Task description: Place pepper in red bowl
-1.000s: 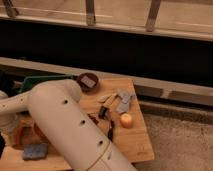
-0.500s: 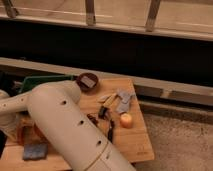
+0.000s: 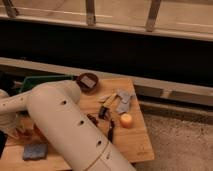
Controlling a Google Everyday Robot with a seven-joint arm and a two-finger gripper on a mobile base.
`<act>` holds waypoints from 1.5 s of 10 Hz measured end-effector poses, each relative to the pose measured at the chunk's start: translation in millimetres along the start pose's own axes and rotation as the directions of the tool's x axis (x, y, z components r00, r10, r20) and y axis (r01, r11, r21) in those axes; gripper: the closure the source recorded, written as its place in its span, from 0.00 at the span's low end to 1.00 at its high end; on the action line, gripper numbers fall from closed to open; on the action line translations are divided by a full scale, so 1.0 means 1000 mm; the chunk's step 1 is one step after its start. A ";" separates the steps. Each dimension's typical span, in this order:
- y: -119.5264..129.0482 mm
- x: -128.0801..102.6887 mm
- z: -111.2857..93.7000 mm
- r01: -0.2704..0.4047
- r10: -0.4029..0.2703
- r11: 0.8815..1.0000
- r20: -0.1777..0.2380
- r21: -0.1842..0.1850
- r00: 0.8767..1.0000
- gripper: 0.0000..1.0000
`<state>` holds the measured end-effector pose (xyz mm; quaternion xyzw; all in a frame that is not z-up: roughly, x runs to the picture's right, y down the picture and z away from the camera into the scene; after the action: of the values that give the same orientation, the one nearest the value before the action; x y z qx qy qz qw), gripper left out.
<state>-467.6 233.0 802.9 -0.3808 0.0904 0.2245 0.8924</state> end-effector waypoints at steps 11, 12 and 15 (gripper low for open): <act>-0.073 0.032 -0.130 -0.011 -0.005 0.988 0.102 0.153 0.995 1.00; -0.083 0.042 -0.136 -0.015 0.000 0.990 0.103 0.141 0.995 1.00; -0.094 0.085 -0.140 -0.034 0.025 0.995 0.090 0.096 0.996 1.00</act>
<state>-347.5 102.8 737.4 -0.3250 0.0673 0.2497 0.9097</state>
